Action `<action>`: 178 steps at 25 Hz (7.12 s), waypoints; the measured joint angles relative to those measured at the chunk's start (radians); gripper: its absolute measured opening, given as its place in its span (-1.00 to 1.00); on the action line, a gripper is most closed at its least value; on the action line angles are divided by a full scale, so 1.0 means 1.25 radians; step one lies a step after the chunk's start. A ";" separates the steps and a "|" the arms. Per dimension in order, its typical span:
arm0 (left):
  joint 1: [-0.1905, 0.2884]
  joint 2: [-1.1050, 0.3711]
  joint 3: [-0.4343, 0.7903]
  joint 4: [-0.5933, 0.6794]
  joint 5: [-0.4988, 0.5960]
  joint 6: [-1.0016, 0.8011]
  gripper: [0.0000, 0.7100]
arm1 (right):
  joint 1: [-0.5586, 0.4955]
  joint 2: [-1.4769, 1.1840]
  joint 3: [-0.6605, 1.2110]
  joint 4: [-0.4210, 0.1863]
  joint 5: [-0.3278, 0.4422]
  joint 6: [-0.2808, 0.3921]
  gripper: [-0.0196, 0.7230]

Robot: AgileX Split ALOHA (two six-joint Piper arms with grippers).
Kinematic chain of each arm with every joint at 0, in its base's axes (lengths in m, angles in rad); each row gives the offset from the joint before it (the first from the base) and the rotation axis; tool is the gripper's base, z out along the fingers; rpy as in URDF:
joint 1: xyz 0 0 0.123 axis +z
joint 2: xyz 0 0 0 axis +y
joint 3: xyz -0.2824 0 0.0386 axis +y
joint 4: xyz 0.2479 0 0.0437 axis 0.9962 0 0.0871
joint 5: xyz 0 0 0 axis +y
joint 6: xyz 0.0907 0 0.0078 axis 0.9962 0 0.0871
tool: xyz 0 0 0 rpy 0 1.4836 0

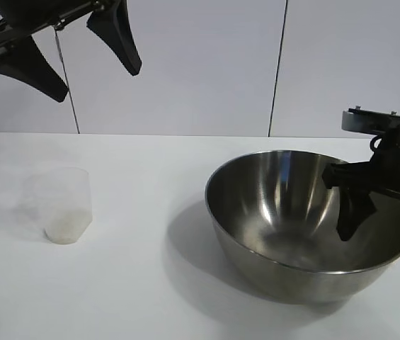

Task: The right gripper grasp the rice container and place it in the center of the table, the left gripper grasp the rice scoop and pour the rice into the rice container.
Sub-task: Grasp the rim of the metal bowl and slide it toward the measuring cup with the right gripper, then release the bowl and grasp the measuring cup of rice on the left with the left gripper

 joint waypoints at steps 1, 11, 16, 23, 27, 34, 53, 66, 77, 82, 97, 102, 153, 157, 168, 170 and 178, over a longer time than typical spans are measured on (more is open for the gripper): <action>0.000 0.000 0.000 0.000 0.000 0.000 0.96 | 0.000 0.000 0.000 0.002 0.000 0.000 -0.23; 0.000 0.000 0.000 0.000 0.000 0.000 0.96 | -0.001 0.001 0.000 0.090 -0.003 -0.039 -0.92; 0.000 0.000 0.000 0.000 0.000 0.000 0.96 | -0.005 -0.018 0.002 0.156 0.003 -0.100 -0.92; 0.000 0.000 0.000 0.000 0.000 0.000 0.96 | -0.039 -0.051 0.002 0.213 0.005 -0.136 -0.92; 0.000 0.000 0.000 0.000 0.000 0.000 0.96 | -0.035 -0.052 0.004 0.244 -0.004 -0.147 -0.92; 0.000 0.000 0.000 0.000 0.001 0.000 0.96 | 0.018 -0.052 0.004 0.255 -0.034 -0.146 -0.92; 0.000 0.000 0.000 0.000 0.019 0.000 0.96 | 0.159 0.099 -0.128 0.225 -0.039 -0.042 -0.92; 0.000 0.000 0.000 0.032 0.020 0.001 0.96 | 0.170 0.103 -0.147 0.192 -0.008 -0.002 0.64; 0.000 0.000 0.000 0.046 0.026 0.037 0.96 | 0.129 -0.035 -0.222 0.198 0.131 0.001 0.92; 0.000 0.000 0.000 0.046 0.024 0.054 0.96 | 0.064 -0.078 -0.224 0.200 0.174 0.001 0.92; 0.000 -0.189 0.152 0.108 -0.315 0.185 0.87 | 0.055 -0.104 -0.224 0.204 0.198 -0.014 0.92; 0.000 -0.299 0.447 0.109 -0.701 0.188 0.87 | 0.055 -0.104 -0.224 0.203 0.198 -0.021 0.92; 0.000 0.318 0.860 0.052 -1.643 0.220 0.86 | 0.055 -0.104 -0.224 0.203 0.218 -0.027 0.92; 0.004 0.324 0.841 0.052 -1.642 0.219 0.86 | 0.055 -0.104 -0.224 0.203 0.219 -0.027 0.92; 0.081 0.325 0.800 0.128 -1.640 0.182 0.85 | 0.055 -0.104 -0.224 0.203 0.219 -0.027 0.92; 0.081 0.326 0.793 0.154 -1.639 0.185 0.85 | 0.055 -0.104 -0.224 0.203 0.219 -0.027 0.92; 0.082 0.328 0.759 0.169 -1.638 0.188 0.85 | 0.055 -0.104 -0.224 0.203 0.218 -0.027 0.92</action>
